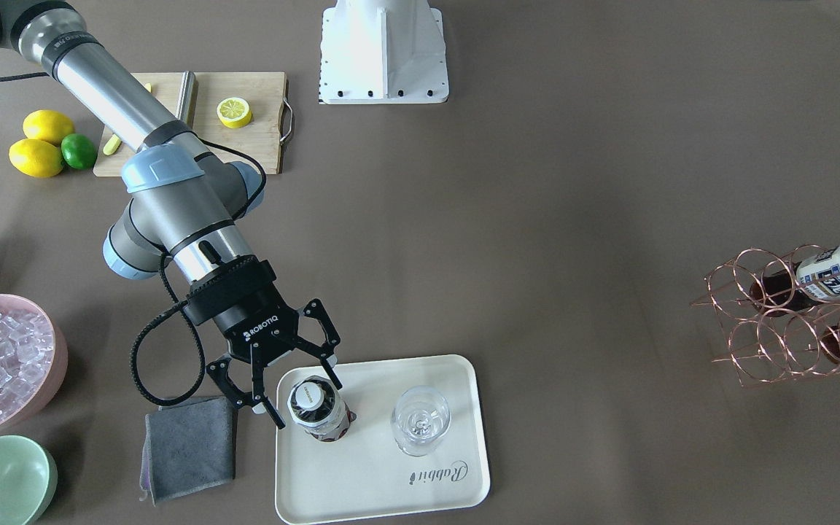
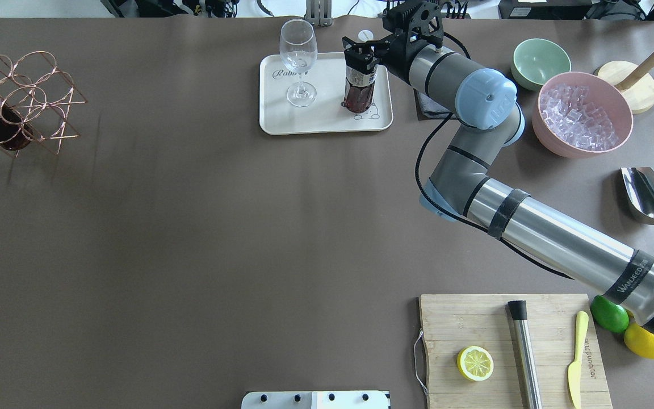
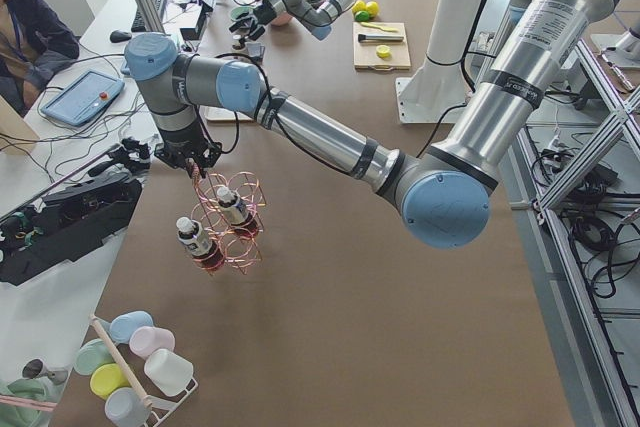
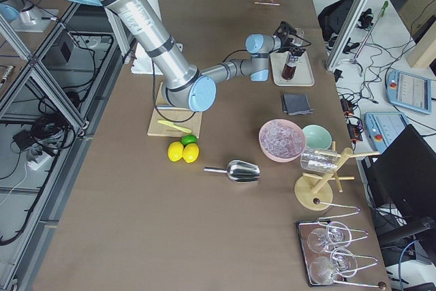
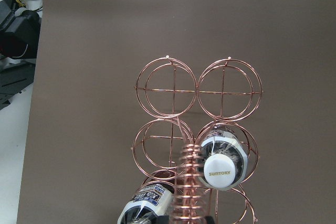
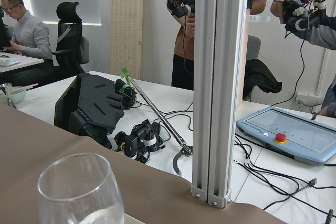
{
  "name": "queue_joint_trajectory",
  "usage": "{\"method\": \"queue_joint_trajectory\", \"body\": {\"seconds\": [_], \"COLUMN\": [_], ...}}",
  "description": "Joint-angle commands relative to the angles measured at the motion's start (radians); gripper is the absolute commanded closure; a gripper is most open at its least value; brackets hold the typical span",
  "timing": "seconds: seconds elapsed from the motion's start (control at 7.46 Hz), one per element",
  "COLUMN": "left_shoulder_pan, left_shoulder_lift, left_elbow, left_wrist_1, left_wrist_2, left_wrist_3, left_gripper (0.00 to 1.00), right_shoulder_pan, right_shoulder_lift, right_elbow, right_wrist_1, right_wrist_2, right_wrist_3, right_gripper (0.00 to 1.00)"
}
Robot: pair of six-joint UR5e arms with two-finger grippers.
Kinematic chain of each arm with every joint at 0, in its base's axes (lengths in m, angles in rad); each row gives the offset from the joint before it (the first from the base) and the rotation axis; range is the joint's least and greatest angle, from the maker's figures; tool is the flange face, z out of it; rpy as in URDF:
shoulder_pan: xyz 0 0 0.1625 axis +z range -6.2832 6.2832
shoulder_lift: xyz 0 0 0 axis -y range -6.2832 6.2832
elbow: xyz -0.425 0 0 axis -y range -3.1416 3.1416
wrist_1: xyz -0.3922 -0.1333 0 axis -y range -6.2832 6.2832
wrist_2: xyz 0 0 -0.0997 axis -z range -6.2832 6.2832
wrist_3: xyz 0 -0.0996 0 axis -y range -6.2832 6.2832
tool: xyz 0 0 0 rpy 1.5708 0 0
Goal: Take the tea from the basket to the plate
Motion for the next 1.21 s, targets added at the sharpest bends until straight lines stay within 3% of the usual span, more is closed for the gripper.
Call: {"method": "queue_joint_trajectory", "body": {"seconds": [0.0,0.27,0.54,0.67,0.8,0.94,1.07], "left_shoulder_pan": [0.007,0.01,0.012,0.012,0.012,0.012,0.012], "left_shoulder_lift": [0.026,0.024,0.024,0.026,0.027,0.027,0.027], "left_elbow": [0.051,0.113,0.117,0.117,0.115,0.115,0.112], "left_wrist_1": [-0.085,-0.167,-0.175,-0.175,-0.175,-0.175,-0.176], "left_wrist_2": [0.002,0.0,0.0,0.0,0.0,0.0,0.0], "left_wrist_3": [0.002,0.0,0.0,-0.002,-0.002,-0.006,-0.005], "left_gripper": [1.0,1.0,1.0,1.0,0.87,0.67,0.03], "right_shoulder_pan": [0.028,0.136,0.265,0.328,0.348,0.344,0.345], "right_shoulder_lift": [-0.002,-0.033,-0.158,-0.207,-0.282,-0.342,-0.373], "right_elbow": [0.073,0.209,0.358,0.424,0.56,0.675,0.754], "right_wrist_1": [-0.029,-0.222,-0.401,-0.549,-0.798,-1.009,-1.216], "right_wrist_2": [0.045,0.213,0.409,0.491,0.51,0.498,0.506], "right_wrist_3": [0.012,0.048,0.232,0.237,0.233,0.23,0.223], "right_gripper": [0.0,0.0,0.0,0.0,0.0,0.0,0.0]}}
